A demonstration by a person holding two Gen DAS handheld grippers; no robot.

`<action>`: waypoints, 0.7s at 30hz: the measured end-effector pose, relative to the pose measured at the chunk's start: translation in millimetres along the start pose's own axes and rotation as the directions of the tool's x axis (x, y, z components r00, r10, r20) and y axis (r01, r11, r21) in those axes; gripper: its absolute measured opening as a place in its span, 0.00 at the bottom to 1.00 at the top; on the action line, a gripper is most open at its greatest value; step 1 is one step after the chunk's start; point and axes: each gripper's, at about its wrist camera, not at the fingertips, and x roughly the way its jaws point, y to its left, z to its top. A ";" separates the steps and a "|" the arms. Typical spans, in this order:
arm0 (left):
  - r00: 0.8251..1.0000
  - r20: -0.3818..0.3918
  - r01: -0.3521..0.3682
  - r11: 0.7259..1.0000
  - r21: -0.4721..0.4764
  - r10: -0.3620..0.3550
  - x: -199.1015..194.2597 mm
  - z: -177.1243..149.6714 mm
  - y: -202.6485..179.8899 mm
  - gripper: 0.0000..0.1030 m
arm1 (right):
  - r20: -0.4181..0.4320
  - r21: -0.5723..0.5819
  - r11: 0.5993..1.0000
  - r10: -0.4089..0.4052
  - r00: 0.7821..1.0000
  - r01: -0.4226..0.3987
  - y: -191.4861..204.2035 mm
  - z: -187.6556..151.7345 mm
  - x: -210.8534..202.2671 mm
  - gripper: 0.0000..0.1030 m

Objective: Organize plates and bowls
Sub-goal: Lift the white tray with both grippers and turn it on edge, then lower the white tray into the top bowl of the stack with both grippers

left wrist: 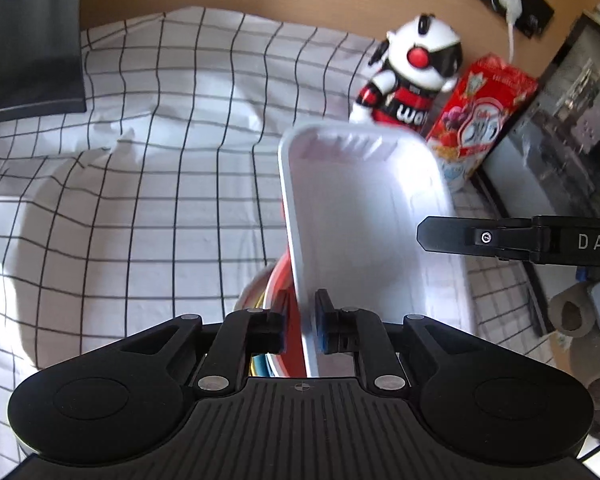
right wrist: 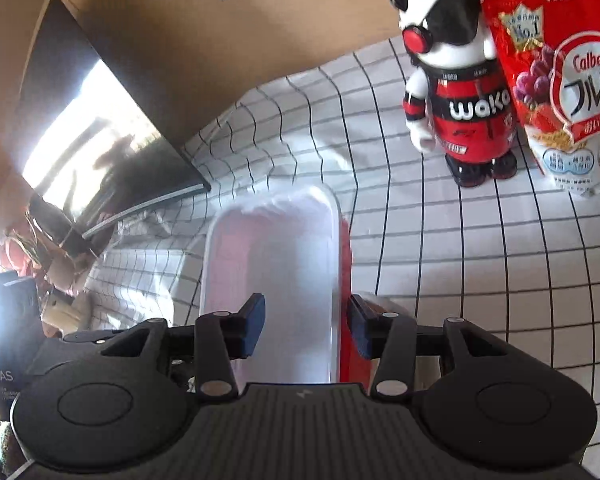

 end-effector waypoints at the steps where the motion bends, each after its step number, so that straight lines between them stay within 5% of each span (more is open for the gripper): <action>1: 1.000 0.013 0.000 1.000 0.001 0.000 -1.4 2.0 0.1 0.14 | 0.009 0.008 1.000 0.001 1.000 -0.002 -0.7 2.0 -0.8 0.47; 6: 0.999 0.048 -0.020 1.000 0.003 0.020 -4.1 15.1 -6.1 0.18 | 0.011 0.079 0.996 0.025 1.000 -0.026 -3.6 14.9 9.5 0.52; 11: 0.992 0.125 -0.029 0.999 0.020 0.026 -29.1 17.5 -10.8 0.18 | 0.078 0.020 0.995 0.093 0.993 -0.095 10.9 19.9 -13.4 0.54; 14: 0.995 0.101 -0.011 1.000 0.018 0.009 -28.9 10.1 -8.3 0.18 | 0.085 -0.004 0.992 0.130 0.988 -0.130 12.1 12.5 -22.8 0.55; 21: 1.000 0.002 -0.005 1.000 0.009 0.005 -7.0 -5.9 -4.7 0.17 | 0.019 -0.004 0.998 0.065 0.998 -0.065 4.2 -8.0 -7.4 0.55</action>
